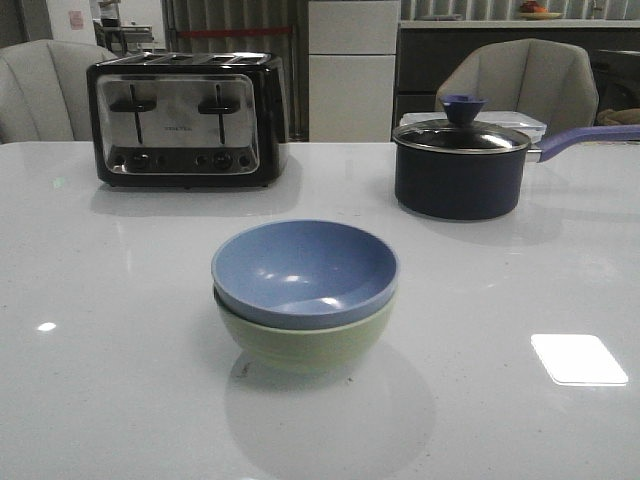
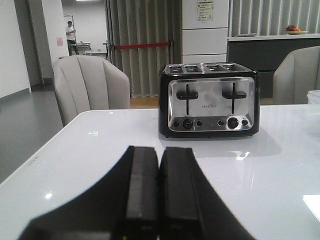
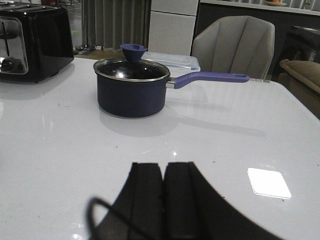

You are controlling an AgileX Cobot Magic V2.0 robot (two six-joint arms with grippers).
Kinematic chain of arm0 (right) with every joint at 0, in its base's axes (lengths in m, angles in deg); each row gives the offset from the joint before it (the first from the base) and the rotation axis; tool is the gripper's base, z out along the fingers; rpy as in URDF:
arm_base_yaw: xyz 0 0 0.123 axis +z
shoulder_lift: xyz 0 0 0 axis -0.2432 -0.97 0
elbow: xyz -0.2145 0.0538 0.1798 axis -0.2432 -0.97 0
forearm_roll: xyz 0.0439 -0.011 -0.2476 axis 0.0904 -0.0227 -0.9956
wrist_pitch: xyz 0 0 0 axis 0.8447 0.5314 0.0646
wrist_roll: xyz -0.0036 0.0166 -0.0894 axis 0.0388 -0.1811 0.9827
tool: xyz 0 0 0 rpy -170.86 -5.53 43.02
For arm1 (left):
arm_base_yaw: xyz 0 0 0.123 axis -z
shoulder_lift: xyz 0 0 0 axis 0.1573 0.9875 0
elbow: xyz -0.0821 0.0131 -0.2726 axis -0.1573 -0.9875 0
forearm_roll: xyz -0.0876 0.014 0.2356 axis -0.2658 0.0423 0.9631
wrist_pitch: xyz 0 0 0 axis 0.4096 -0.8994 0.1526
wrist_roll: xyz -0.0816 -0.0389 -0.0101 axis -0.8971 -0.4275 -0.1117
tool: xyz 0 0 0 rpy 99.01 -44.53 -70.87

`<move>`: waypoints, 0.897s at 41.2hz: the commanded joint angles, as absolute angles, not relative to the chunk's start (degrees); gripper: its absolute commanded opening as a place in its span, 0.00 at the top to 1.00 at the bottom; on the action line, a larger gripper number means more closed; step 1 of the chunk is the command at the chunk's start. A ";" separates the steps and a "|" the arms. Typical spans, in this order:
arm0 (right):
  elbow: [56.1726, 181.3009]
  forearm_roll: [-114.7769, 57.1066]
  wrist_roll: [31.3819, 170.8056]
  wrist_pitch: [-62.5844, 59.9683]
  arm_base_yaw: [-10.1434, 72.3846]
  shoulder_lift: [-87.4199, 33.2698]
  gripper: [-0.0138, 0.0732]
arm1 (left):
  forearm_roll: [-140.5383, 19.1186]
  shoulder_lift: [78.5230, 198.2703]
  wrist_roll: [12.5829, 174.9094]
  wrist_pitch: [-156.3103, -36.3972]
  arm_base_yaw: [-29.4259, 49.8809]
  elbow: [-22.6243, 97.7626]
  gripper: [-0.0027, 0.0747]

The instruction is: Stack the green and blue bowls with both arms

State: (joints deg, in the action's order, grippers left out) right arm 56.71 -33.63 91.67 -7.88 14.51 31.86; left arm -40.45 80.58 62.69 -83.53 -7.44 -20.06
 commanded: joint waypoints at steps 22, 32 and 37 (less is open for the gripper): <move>56.93 -46.33 78.69 -15.69 14.44 32.99 0.78 | -40.90 79.40 62.28 -78.83 -7.29 -20.25 0.85; 56.93 -41.64 83.24 -15.68 14.44 32.99 0.78 | -40.90 79.40 62.28 -78.83 -7.29 -20.25 0.85; 56.93 -41.68 83.24 -15.68 14.44 32.99 0.78 | -40.90 79.40 62.28 -78.83 -7.29 -20.25 0.85</move>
State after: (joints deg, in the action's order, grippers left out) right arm 56.71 -42.20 82.33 -10.28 14.51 31.86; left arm -40.45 80.58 62.69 -83.53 -7.44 -20.06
